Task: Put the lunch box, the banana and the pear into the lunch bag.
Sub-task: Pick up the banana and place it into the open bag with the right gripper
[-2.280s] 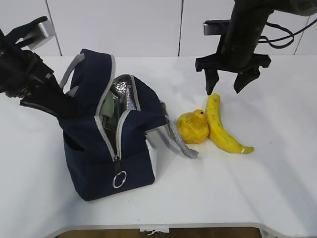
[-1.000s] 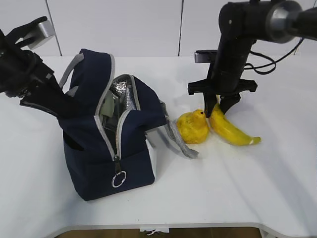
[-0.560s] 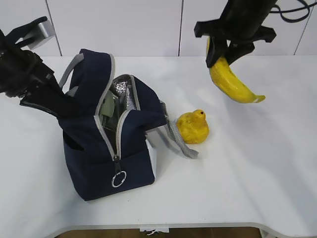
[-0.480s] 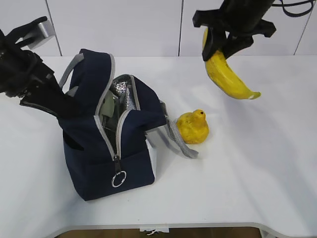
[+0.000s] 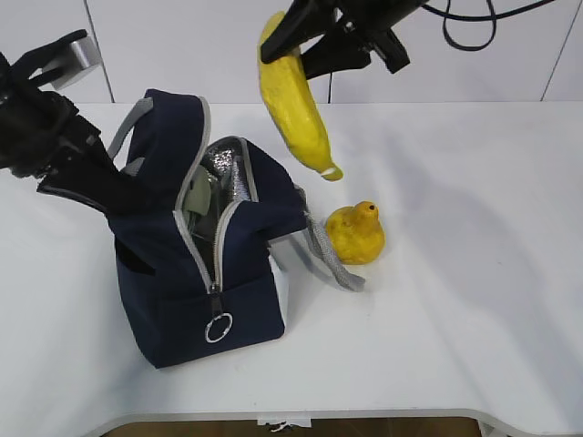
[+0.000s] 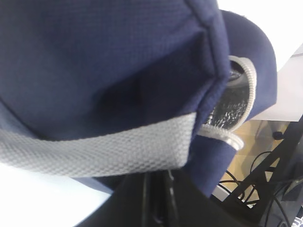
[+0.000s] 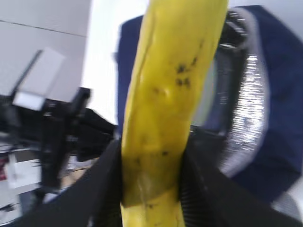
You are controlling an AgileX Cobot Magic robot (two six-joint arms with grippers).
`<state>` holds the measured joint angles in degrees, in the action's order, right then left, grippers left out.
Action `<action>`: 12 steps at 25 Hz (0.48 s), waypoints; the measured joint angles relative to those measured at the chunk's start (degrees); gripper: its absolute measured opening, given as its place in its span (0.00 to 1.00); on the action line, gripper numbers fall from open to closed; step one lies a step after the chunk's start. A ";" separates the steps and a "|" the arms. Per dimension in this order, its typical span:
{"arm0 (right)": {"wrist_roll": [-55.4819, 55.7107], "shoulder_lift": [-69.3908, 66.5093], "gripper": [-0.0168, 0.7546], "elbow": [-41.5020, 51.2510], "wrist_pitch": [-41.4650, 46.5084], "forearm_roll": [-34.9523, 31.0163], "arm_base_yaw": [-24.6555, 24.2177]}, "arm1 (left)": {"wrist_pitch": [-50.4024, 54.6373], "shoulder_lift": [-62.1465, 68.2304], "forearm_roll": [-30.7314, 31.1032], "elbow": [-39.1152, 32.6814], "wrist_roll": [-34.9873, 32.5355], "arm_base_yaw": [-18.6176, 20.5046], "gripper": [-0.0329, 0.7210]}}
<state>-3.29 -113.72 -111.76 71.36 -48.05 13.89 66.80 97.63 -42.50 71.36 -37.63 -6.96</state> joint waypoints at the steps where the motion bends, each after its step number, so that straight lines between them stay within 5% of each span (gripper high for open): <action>1: -0.75 -0.33 0.38 0.00 0.00 -2.35 0.00 | 0.00 0.00 0.00 0.00 0.00 0.00 0.04; 5: -4.54 -2.45 0.38 0.00 -0.32 -11.32 0.49 | -0.03 0.00 -0.10 0.00 0.00 0.00 0.04; 12: -9.15 -6.43 0.38 0.00 -0.80 -17.78 4.46 | -0.03 0.00 -1.28 0.00 0.00 0.00 0.04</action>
<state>-12.44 -120.15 -111.76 70.56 -65.82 18.36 66.77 97.63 -43.78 71.36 -37.63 -6.96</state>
